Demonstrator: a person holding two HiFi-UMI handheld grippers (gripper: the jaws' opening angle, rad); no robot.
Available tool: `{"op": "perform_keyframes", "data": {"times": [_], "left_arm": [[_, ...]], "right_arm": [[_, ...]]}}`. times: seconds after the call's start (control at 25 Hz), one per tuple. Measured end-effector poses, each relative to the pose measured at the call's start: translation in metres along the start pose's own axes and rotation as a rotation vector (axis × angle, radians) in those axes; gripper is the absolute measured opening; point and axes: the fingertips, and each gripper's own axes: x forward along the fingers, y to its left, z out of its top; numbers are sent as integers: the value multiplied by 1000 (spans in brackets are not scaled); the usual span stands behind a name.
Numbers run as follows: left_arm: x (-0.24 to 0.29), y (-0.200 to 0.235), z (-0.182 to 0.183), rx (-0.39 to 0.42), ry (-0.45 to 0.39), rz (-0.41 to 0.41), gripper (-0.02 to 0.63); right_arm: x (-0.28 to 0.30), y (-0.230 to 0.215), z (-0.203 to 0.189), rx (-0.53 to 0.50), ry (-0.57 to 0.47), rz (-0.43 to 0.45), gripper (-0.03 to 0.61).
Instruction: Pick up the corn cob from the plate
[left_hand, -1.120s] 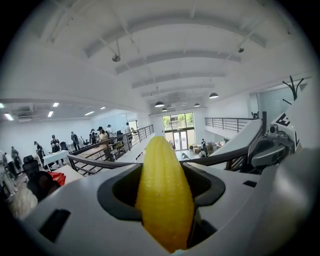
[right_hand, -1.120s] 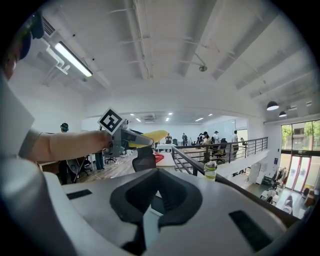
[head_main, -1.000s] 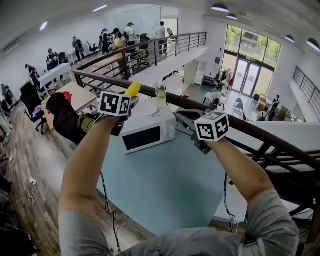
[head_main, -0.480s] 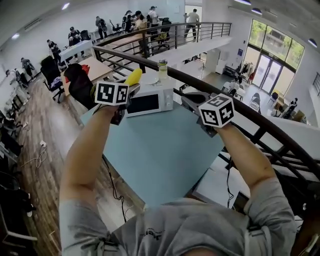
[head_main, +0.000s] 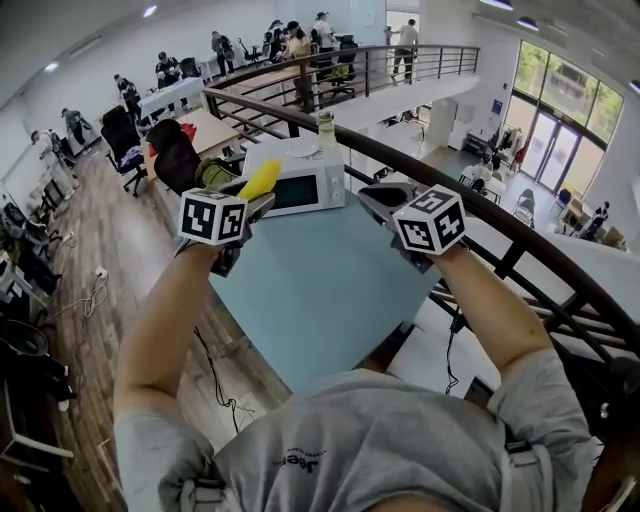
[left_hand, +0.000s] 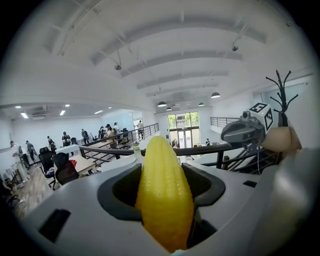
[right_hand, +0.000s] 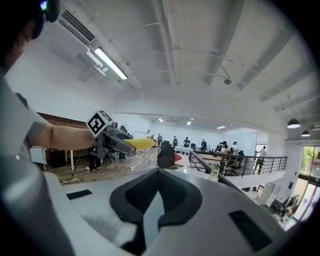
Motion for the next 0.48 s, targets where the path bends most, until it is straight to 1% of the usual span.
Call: {"op": "perform_keyframes", "data": {"times": [0.24,0.36,0.48], "left_arm": [[-21,-3,-26,-13,-18,-42,265],[-27,-2,-39,-16,-29,-79,264],[-38,1,-51,0,-26,-120,264]], "right_arm": [[5,25,-2,-25,13,-6,15],[8,40,-4,-30,15,-17,15],[16,58,-4,-14,14,-36,15]]}}
